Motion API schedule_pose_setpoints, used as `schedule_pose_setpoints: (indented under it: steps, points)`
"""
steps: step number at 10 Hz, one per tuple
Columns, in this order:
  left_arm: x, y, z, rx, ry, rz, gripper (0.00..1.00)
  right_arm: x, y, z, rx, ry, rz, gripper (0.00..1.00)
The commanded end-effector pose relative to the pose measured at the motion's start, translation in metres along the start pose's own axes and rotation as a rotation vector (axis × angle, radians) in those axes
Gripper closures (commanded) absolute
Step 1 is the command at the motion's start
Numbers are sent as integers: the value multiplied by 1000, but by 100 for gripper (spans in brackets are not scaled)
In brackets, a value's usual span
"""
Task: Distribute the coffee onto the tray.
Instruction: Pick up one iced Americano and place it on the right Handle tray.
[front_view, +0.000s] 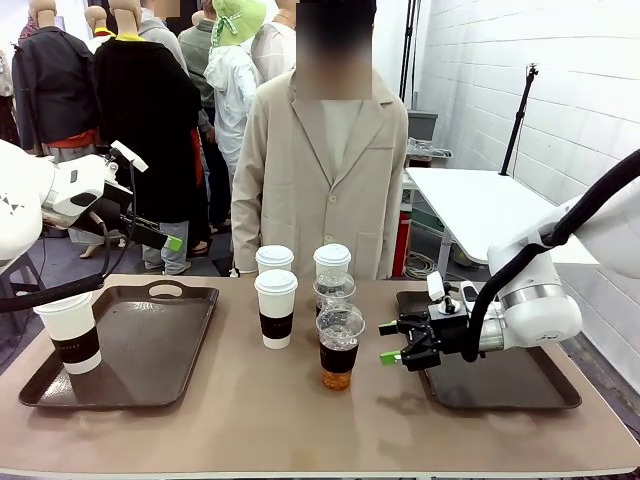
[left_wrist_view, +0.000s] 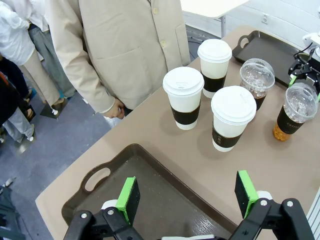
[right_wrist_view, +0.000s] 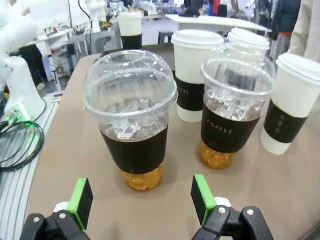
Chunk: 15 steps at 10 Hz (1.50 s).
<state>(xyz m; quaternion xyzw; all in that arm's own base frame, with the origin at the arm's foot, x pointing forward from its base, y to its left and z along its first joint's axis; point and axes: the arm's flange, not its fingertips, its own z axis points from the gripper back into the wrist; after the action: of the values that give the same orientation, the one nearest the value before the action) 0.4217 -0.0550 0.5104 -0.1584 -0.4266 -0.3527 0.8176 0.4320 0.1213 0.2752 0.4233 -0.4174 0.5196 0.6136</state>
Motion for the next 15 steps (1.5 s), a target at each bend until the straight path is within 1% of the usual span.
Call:
schedule_pose_setpoints:
  steps: [1, 3, 5, 8, 15]
  points:
    - [-1, 1, 0, -4, 1, 4, 0, -6, -9, -16, 30, -59, 29, 0]
    - [-1, 1, 0, -4, 1, 4, 0, -8, -12, -26, 43, -74, 43, 0]
    - [-1, 1, 0, -4, 1, 4, 0, -9, -16, -34, 83, -92, 27, 0]
    - [-1, 1, 0, -4, 1, 4, 0, -10, -17, -38, 102, -110, 23, 0]
    - [-1, 1, 0, -4, 1, 4, 0, -12, -18, -62, 167, -111, 24, 0]
